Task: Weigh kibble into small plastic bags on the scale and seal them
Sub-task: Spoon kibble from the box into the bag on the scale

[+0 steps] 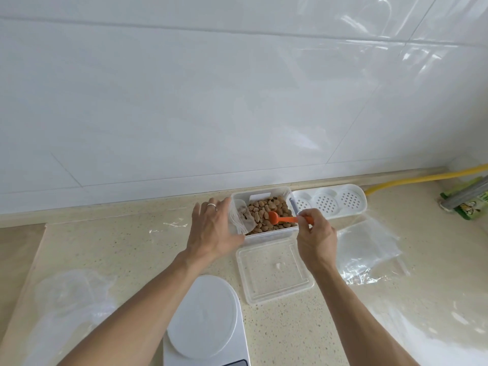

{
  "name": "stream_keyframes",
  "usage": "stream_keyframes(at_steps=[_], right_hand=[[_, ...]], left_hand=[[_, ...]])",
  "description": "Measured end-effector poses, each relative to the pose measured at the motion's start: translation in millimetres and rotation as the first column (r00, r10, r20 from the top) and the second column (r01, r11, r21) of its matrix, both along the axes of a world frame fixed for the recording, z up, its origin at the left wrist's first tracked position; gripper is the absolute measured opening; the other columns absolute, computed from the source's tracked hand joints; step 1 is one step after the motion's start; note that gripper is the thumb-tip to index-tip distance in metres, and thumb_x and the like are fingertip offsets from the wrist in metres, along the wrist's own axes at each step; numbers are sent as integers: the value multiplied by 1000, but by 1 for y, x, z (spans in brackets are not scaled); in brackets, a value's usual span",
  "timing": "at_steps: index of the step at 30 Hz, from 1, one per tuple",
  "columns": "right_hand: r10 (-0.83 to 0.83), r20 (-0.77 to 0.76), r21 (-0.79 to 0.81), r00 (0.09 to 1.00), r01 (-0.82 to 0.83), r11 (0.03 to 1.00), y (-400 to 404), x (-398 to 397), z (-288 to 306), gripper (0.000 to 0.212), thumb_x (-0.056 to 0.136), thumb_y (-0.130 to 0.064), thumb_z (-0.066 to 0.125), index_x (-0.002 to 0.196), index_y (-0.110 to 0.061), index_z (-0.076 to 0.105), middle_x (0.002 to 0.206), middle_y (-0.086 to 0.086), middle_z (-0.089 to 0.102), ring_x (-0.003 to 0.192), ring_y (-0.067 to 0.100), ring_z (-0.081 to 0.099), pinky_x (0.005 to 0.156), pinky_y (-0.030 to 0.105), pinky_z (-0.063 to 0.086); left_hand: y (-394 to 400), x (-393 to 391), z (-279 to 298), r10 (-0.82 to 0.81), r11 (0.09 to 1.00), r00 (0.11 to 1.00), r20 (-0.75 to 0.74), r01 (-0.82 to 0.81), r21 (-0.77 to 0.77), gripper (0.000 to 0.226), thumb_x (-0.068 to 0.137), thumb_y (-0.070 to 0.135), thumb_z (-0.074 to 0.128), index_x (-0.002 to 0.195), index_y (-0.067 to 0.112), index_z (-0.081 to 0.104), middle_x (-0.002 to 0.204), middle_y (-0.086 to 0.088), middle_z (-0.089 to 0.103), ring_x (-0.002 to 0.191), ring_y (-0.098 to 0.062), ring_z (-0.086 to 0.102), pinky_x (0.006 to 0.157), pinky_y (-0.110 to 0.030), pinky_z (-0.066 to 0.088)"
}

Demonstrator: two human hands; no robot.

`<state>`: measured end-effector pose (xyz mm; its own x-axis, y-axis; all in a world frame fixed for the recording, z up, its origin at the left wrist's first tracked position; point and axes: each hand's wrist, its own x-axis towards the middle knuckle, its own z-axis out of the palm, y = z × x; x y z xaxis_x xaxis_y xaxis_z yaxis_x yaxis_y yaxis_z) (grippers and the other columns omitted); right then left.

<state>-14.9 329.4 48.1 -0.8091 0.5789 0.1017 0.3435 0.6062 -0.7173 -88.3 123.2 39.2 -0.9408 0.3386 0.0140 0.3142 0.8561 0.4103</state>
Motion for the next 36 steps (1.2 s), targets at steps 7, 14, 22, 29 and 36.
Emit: stream_keyframes(at_steps=[7,14,22,29,36], right_hand=[[-248,97,-495,964,263,828,-5,-3,0,10,99,-12,55,102,-14,64,88,7,69,53,15,65,55,32,56],[-356,74,-645,932,317,696,12,7,22,8,97,-10,57,100,-13,64,85,7,72,50,14,59,52,25,49],[40,-150,-420,988,-101,902,4,10,56,15,95,-5,59,89,-17,67,75,10,68,50,14,61,50,28,50],[316,-196,-37,928,-329,943,-6,7,72,16,93,-7,61,87,-20,69,59,3,62,54,27,56,50,39,44],[19,-224,-161,974,-56,985,7,-3,56,17,96,-8,58,90,-22,66,73,-2,68,58,26,65,56,45,55]], left_hand=[[1,4,-2,-19,998,1000,12,20,-66,94,69,57,69,146,19,29,134,-11,47,129,-27,41,115,-46,20],[14,1,0,-5,998,995,98,10,-60,98,69,61,67,147,15,29,139,-13,43,133,-27,37,114,-47,22],[32,-8,10,3,979,981,195,-43,201,51,62,49,72,97,22,45,100,-1,48,100,-23,45,81,-36,41],[29,-1,12,-15,939,971,237,-68,338,45,62,43,72,96,30,47,96,5,47,94,-13,44,66,-25,36],[14,-4,7,109,981,988,108,-124,148,79,70,46,73,137,20,40,121,-6,50,115,-25,47,101,-39,38]])
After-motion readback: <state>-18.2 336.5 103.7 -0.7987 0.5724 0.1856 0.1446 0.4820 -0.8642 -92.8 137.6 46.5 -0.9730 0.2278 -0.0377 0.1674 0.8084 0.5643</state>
